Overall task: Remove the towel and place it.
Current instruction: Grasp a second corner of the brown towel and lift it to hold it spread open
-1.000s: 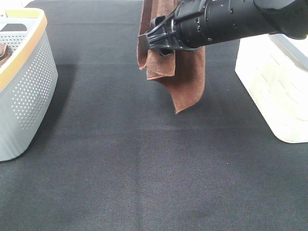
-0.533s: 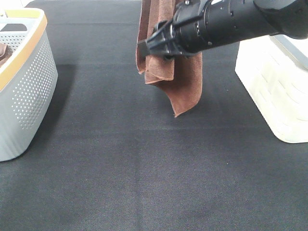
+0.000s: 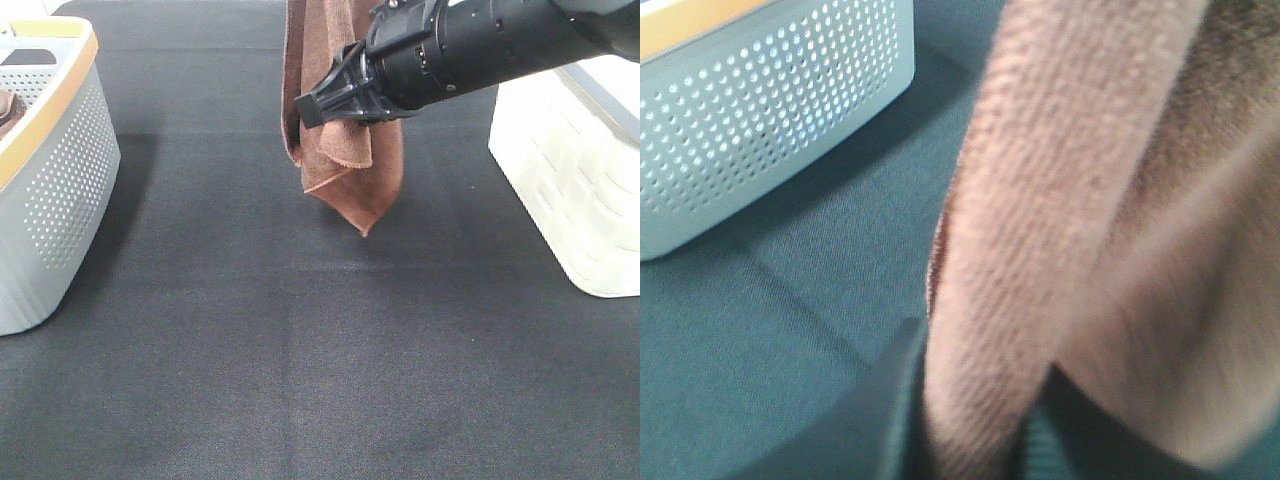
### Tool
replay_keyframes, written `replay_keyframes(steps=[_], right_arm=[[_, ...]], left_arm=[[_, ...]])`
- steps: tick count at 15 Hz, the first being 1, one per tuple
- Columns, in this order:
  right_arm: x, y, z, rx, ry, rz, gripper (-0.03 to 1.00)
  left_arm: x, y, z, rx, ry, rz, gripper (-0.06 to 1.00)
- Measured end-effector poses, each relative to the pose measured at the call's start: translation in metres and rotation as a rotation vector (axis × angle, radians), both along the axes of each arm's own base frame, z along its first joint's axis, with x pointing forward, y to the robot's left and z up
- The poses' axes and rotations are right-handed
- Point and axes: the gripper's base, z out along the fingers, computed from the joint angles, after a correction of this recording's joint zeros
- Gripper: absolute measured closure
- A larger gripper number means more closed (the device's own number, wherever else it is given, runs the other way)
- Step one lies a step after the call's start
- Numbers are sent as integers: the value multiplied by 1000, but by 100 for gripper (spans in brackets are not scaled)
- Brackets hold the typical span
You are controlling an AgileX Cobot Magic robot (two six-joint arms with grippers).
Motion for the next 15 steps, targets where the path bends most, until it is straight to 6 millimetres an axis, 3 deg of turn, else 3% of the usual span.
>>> replay_keyframes(steps=[9, 10, 15], right_arm=[[-5, -9, -10, -80, 138, -84, 88], [-6, -12, -6, -79, 136, -109, 96], [-12, -20, 15, -62, 76, -128, 97]], left_arm=[[8, 13, -8, 186, -49, 105, 94], [9, 16, -10, 225, -45, 125, 94], [9, 20, -13, 285, -35, 148, 94]])
